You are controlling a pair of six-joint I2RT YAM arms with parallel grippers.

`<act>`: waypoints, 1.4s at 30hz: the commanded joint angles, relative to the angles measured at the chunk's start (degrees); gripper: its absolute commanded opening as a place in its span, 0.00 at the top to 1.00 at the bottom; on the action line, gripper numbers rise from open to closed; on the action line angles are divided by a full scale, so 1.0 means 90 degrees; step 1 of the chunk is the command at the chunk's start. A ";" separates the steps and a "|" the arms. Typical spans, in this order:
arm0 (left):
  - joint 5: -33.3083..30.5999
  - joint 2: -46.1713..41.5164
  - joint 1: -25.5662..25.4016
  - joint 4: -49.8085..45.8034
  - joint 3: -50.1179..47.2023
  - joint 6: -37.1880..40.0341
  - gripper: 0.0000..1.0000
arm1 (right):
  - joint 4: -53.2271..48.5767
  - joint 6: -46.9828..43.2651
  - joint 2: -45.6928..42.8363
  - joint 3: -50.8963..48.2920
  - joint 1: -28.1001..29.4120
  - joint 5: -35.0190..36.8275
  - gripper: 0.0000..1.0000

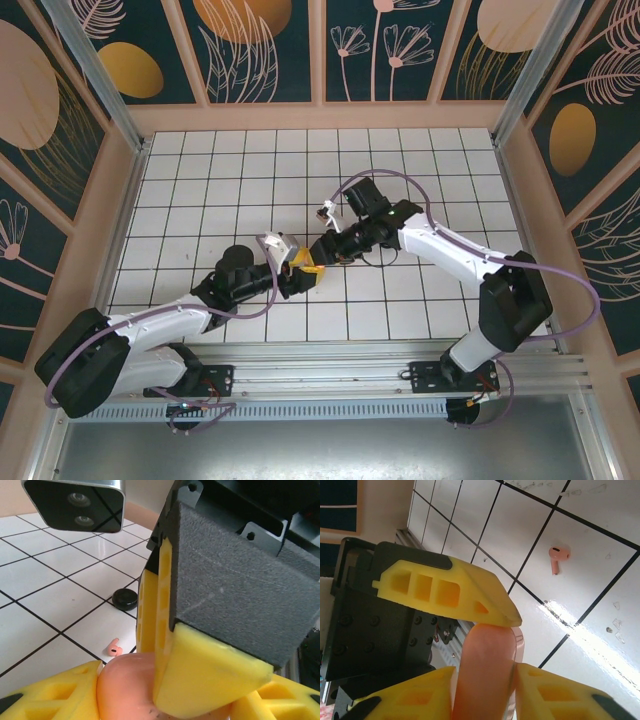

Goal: Insert the wireless bluetooth earbuds into the charging case

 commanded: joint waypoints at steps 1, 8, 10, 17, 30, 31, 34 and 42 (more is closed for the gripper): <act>0.0114 0.0010 0.0038 0.0003 0.0209 0.0088 0.61 | -0.0249 -0.0252 -0.0012 0.0253 0.0046 -0.0074 0.74; 0.0299 0.0213 0.0037 -0.1057 0.0869 0.0058 0.31 | 0.0312 -0.0266 -0.0644 -0.0138 -0.0134 -0.0060 0.82; 0.0482 0.0227 0.0040 -0.1354 0.1054 0.0080 0.06 | 0.0599 -0.0240 -0.0888 -0.0428 -0.0304 -0.0078 0.83; 0.0446 -0.0081 0.0163 -0.2110 0.1312 0.0481 0.01 | 0.0922 -0.0497 -0.1484 -0.1105 -0.0823 -0.0414 0.82; 0.1866 -0.0083 0.0461 -0.4744 0.2622 0.3485 0.01 | 0.1126 -0.2001 -0.2097 -0.1247 -0.1239 -0.0977 0.80; 0.1890 -0.0027 0.0463 -0.4858 0.2744 0.3549 0.01 | 0.1064 -0.2163 -0.2100 -0.1230 -0.1232 -0.1029 0.80; 0.1997 0.0153 0.0463 -0.5225 0.3069 0.3797 0.02 | 0.0935 -0.2550 -0.2151 -0.1205 -0.1224 -0.1099 0.80; 0.2140 0.0108 0.0462 -0.5179 0.3154 0.4055 0.06 | 0.0819 -0.4054 -0.2770 -0.1433 -0.1217 -0.1260 0.84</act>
